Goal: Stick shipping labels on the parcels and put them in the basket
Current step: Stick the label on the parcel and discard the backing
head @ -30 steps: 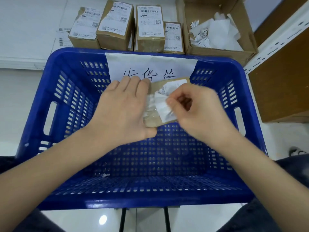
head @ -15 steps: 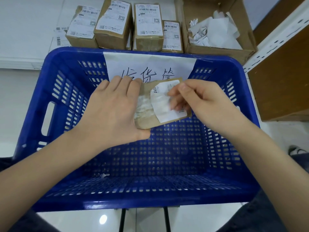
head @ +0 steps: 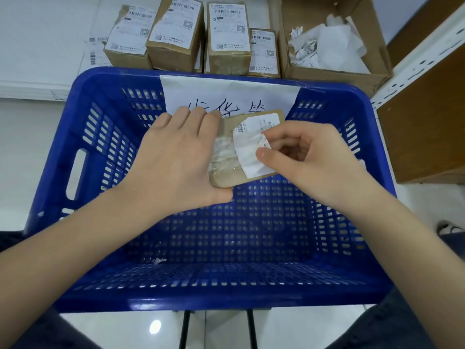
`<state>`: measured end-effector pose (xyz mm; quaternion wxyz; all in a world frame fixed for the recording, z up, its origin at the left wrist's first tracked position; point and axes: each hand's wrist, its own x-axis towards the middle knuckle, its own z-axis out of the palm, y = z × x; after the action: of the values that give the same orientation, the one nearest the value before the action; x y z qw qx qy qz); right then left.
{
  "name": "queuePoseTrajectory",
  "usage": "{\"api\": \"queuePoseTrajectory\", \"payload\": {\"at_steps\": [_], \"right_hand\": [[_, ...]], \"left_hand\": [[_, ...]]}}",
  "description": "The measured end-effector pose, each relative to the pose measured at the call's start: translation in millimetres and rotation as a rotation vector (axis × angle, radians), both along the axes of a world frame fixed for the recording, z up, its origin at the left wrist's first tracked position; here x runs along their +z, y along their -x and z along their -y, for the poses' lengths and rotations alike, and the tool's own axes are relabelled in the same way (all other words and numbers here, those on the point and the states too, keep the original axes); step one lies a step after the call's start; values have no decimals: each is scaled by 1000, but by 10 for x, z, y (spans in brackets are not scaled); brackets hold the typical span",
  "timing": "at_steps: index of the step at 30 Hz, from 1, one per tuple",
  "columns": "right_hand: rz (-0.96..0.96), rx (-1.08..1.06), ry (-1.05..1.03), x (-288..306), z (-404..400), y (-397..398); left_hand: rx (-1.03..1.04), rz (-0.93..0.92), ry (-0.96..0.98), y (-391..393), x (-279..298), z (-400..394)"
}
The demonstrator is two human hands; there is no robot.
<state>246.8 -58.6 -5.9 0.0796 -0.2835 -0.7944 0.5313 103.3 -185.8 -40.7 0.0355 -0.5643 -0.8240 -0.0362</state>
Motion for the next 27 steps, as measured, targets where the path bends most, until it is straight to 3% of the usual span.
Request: {"api": "queuePoseTrajectory", "payload": {"at_steps": [7,14,21,27], "right_hand": [[40,-113,46,-70,-90,-8],[107,-47,-161,-149,-64,25],[94,-24,256,6,-121,24],[56,-69,35,2,-13,65]], "left_hand": [[-6,-13,-10,-11,20,-3],[-14,-19,-11,0,-8,-12],[1,-27,31,47,-24,-7],[-27,-57,52,-30,-57,-26]]}}
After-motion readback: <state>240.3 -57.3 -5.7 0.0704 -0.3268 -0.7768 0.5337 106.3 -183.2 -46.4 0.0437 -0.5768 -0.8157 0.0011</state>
